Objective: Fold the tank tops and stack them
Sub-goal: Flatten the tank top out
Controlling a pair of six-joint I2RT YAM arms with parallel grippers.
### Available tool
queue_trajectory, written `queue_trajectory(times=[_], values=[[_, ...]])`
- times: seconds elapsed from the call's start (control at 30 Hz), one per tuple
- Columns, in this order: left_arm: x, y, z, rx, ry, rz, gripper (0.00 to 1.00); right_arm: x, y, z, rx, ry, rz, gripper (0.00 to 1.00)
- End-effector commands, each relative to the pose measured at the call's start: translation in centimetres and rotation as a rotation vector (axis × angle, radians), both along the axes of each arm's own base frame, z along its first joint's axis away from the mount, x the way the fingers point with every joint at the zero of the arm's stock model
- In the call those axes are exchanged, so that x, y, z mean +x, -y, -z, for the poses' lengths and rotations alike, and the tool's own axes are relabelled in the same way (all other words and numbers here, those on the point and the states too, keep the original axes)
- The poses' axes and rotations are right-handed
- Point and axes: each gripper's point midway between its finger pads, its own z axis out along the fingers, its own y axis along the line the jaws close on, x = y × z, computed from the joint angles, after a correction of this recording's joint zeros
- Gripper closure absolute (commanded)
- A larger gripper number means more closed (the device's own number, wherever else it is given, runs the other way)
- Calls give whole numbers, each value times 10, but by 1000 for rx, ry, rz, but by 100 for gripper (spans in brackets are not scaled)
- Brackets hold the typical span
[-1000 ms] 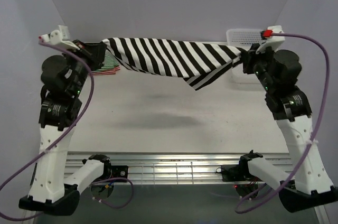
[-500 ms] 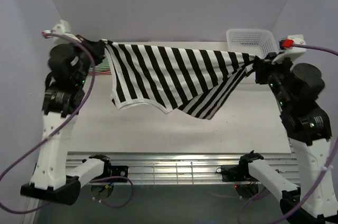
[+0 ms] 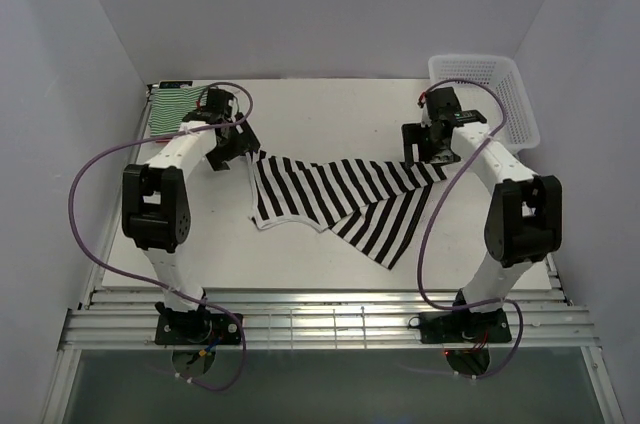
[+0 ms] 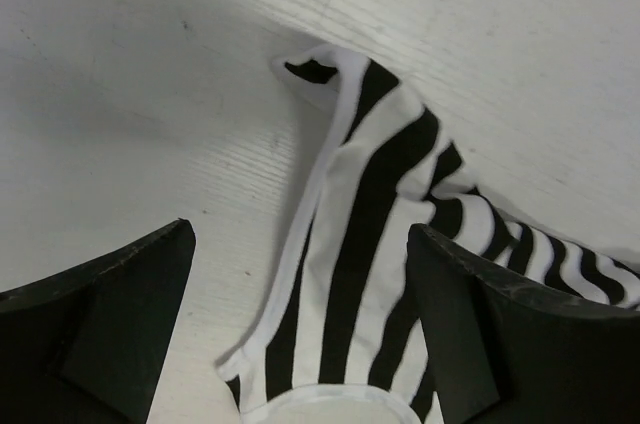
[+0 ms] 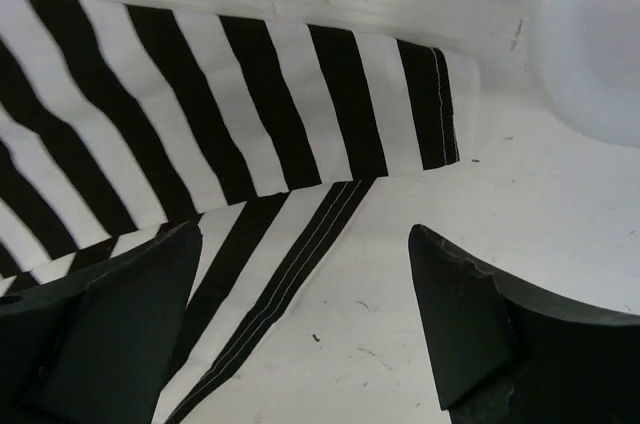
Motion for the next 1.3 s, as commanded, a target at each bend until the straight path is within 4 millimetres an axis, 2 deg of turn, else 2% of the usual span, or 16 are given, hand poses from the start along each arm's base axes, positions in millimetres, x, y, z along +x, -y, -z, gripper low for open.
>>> queue_trajectory(times=[0.0, 0.03, 0.07, 0.1, 0.13, 0.17, 0.2, 0.27, 0.3, 0.37, 0.43, 0.5, 0.57, 0.7, 0.97, 1.27], values=[[13, 19, -100, -78, 244, 59, 2, 6, -14, -89, 128, 264, 2, 10], [5, 25, -99, -90, 237, 76, 2, 3, -16, -92, 158, 282, 17, 10], [-6, 39, -106, -108, 250, 105, 2, -14, -17, -85, 181, 271, 20, 10], [-20, 45, -93, -108, 214, 128, 2, -22, -17, -82, 196, 271, 33, 10], [-31, 61, -91, -149, 202, 181, 2, -27, -17, -79, 213, 286, 48, 10], [-45, 81, -88, -162, 184, 231, 2, -47, -16, -66, 235, 267, 70, 10], [-56, 91, -89, -182, 180, 260, 2, -53, -14, -62, 246, 271, 86, 10], [-91, 124, -71, -224, 111, 349, 2, -64, -10, -60, 256, 295, 111, 10], [-103, 134, -70, -240, 99, 364, 2, -72, -4, -46, 244, 268, 132, 10], [-135, 156, -53, -235, 45, 432, 2, -77, 2, -40, 245, 255, 154, 10], [-153, 169, -46, -257, 7, 438, 2, -78, 10, -36, 262, 244, 179, 10], [-172, 177, -28, -254, -37, 450, 2, -77, 12, -37, 306, 249, 188, 10], [-178, 179, -12, -250, -78, 405, 2, -77, 16, -35, 314, 255, 196, 10], [-177, 181, 4, -261, -100, 345, 2, -75, 21, -38, 313, 265, 189, 10], [-173, 197, 21, -290, -145, 338, 10, -73, 33, -28, 290, 247, 226, 10], [-177, 200, 47, -261, -203, 303, 18, -72, 39, -28, 281, 257, 243, 10]])
